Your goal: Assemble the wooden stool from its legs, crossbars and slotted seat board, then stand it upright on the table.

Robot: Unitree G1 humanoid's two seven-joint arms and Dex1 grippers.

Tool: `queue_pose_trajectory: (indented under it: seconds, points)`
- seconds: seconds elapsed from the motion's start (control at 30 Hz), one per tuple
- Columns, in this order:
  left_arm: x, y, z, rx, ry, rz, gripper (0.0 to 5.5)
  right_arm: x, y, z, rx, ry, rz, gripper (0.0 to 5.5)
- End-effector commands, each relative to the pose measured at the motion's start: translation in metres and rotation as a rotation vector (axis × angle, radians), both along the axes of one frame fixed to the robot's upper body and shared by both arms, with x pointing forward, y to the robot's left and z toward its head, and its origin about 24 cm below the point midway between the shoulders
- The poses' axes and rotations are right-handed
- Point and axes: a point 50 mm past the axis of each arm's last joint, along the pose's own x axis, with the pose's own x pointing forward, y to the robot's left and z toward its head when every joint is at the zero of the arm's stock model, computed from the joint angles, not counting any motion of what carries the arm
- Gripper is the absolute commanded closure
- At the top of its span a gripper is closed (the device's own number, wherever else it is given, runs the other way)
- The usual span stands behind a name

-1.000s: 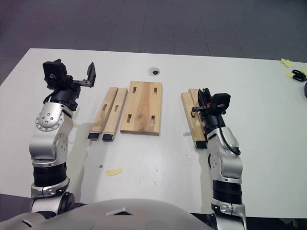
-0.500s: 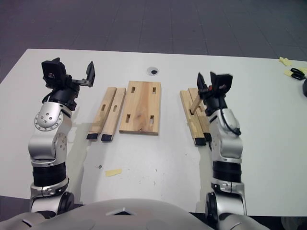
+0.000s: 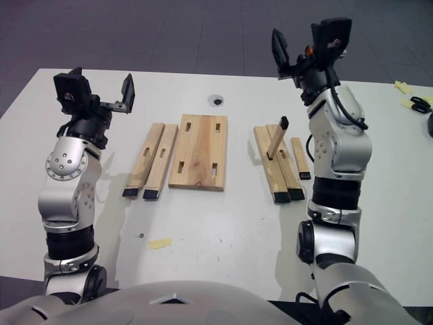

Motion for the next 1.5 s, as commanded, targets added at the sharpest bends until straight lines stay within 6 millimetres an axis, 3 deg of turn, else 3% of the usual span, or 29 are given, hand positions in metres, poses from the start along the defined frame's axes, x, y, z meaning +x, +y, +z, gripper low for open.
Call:
queue_pose_trajectory:
  seconds: [0.03,0.1,0.17,0.33,0.57,0.67,0.77,0.87,0.93,1.0,1.07,1.2,1.4,1.5]
  points:
    - [-0.002,0.0,-0.006,0.006,0.019,0.017,0.1,-0.018,0.001,-0.091,-0.036,0.318,0.023,0.38]
    - [-0.002,0.001,-0.006,0.007,0.022,0.021,0.1,-0.027,-0.004,-0.112,-0.052,0.379,0.007,0.12]
    - [-0.002,0.003,-0.008,-0.003,0.029,0.029,0.1,-0.027,-0.003,-0.112,-0.006,0.367,0.006,0.12]
    - [-0.002,-0.001,-0.012,-0.011,0.039,0.022,0.1,-0.014,0.006,-0.062,0.221,0.158,0.061,0.12]
    - [-0.003,0.002,-0.01,-0.013,0.031,0.03,0.1,-0.004,-0.022,0.022,0.278,-0.127,-0.005,0.12]
    - [-0.004,0.002,-0.009,-0.013,0.029,0.034,0.1,-0.006,-0.027,0.035,0.292,-0.161,-0.023,0.12]
    - [-0.005,0.002,-0.011,-0.012,0.033,0.038,0.1,-0.008,-0.019,0.008,0.262,-0.052,-0.005,0.12]
    - [-0.005,0.002,-0.014,-0.014,0.042,0.041,0.1,-0.018,-0.005,-0.053,0.175,0.16,0.027,0.12]
    - [-0.005,0.001,-0.015,-0.014,0.045,0.038,0.1,-0.026,-0.007,-0.088,0.114,0.274,0.006,0.12]
    - [-0.004,0.001,-0.016,-0.011,0.048,0.036,0.1,-0.03,-0.015,-0.104,0.054,0.32,-0.03,0.12]
    - [-0.005,0.001,-0.016,-0.012,0.05,0.037,0.1,-0.03,-0.021,-0.104,0.028,0.307,-0.051,0.12]
    - [-0.005,0.001,-0.017,-0.014,0.055,0.038,0.1,-0.024,-0.017,-0.078,0.1,0.204,-0.027,0.12]
    - [-0.006,0.001,-0.018,-0.015,0.055,0.038,0.1,-0.007,-0.025,-0.007,0.246,0.004,-0.03,0.12]
    - [-0.006,0.001,-0.019,-0.016,0.055,0.04,0.1,-0.005,-0.029,0.019,0.263,-0.065,-0.028,0.12]
